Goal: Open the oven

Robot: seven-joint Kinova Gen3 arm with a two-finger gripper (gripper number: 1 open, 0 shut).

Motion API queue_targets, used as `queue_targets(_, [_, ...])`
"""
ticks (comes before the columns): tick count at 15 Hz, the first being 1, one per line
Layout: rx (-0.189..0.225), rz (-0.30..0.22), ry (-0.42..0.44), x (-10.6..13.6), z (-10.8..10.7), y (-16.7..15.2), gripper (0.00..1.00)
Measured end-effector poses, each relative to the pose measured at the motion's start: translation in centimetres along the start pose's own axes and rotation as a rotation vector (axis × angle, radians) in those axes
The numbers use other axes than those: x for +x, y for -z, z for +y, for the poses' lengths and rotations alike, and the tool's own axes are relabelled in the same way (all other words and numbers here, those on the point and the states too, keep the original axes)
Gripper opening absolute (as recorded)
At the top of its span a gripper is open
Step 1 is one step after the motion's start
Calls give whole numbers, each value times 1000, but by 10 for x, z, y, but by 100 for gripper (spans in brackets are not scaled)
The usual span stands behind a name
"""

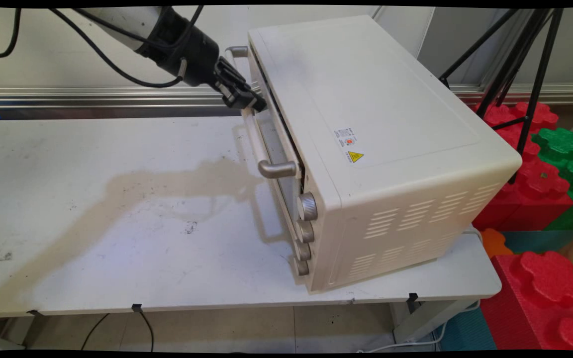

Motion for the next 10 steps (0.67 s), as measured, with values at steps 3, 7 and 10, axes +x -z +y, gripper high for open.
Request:
queue_targets(3, [4, -22, 1, -8, 1, 1, 0])
queue_targets(7, [7, -65, 1, -28, 1, 8, 0])
queue_targets(10, [11, -100, 5, -47, 0, 14, 0])
